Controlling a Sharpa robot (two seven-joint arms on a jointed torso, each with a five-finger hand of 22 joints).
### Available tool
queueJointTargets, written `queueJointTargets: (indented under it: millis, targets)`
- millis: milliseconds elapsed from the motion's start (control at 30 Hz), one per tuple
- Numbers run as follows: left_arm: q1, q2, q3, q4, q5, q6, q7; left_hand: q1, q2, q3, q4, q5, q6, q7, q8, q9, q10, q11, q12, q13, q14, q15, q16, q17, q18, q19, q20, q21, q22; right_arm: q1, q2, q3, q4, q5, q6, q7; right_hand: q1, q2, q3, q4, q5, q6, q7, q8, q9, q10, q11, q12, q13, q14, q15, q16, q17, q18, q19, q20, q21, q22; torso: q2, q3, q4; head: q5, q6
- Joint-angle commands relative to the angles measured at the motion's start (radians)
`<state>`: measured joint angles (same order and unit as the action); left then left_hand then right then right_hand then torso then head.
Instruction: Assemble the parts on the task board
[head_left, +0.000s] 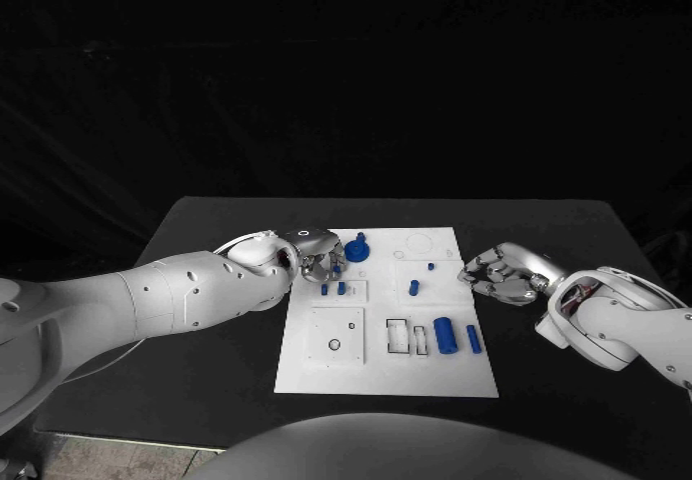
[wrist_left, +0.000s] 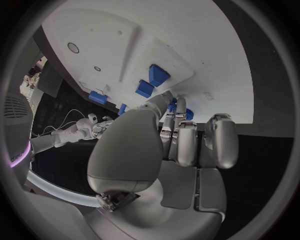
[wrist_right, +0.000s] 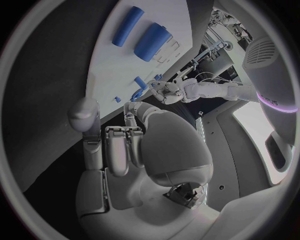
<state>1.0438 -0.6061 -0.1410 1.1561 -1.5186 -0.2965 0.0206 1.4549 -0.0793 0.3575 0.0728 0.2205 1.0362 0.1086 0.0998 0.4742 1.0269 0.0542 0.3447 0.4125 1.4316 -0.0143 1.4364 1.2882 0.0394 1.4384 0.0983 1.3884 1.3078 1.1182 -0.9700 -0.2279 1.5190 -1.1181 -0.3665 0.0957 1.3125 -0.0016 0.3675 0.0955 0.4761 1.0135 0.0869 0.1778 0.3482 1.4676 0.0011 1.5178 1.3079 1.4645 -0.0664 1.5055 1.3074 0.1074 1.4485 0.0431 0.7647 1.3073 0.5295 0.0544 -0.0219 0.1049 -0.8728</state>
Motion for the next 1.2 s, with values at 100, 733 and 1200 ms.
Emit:
queueJointTargets:
  millis: [100, 733, 1200]
  targets:
    - [-0.003, 0.000, -0.001, 0.004, 0.005, 0.018, 0.013, -0.006, -0.009, -0.007, 0.000, -0.013, -0.007, -0.003, -0.008, -0.003, 0.003, -0.002, -0.005, 0.000, -0.008, -0.003, -0.006, -0.003, 0.009, -0.005, -0.002, -0.006, 0.199, -0.001, -0.001, 0.000, -0.001, 0.000, 0.011, -0.003, 0.008, -0.001, 0.004, -0.002, 0.003, -0.004, 0.004, 0.001, 0.002, 0.060, 0.008, -0.005, 0.200, 0.073, 0.006, -0.006, 0.086, 0.014, -0.007, 0.002, -0.004, 0.100, 0.000, 0.0001, -0.0001, 0.000, 0.000]
    - [-0.003, -0.001, -0.001, -0.007, 0.005, 0.012, -0.015, -0.053, -0.034, -0.031, 0.051, -0.103, -0.219, -0.049, -0.039, -0.065, -0.021, 0.005, -0.021, 0.005, -0.017, -0.001, -0.013, -0.020, 0.011, -0.011, -0.003, -0.020, 0.196, -0.002, -0.002, 0.000, -0.001, 0.000, 0.012, -0.007, 0.008, -0.001, 0.005, -0.002, 0.003, -0.004, 0.005, 0.002, 0.002, 0.059, 0.008, -0.006, 0.199, 0.073, 0.006, -0.006, 0.086, 0.014, -0.008, 0.002, -0.006, 0.100, 0.000, 0.0000, -0.0005, 0.001, 0.000]
    - [-0.003, -0.025, 0.000, -0.012, 0.004, -0.034, 0.000, -0.041, -0.041, -0.037, 0.058, -0.103, -0.245, -0.060, -0.028, -0.083, -0.017, 0.000, -0.017, 0.012, -0.019, -0.005, -0.015, -0.026, 0.012, -0.012, -0.004, -0.024, 0.196, -0.002, -0.007, 0.000, 0.003, -0.002, -0.003, -0.007, 0.008, -0.002, 0.005, -0.004, 0.003, -0.005, 0.005, 0.001, 0.002, 0.057, 0.008, -0.008, 0.196, 0.073, 0.006, -0.006, 0.085, 0.014, -0.008, 0.002, -0.008, 0.099, 0.000, -0.0001, -0.0019, 0.006, 0.000]
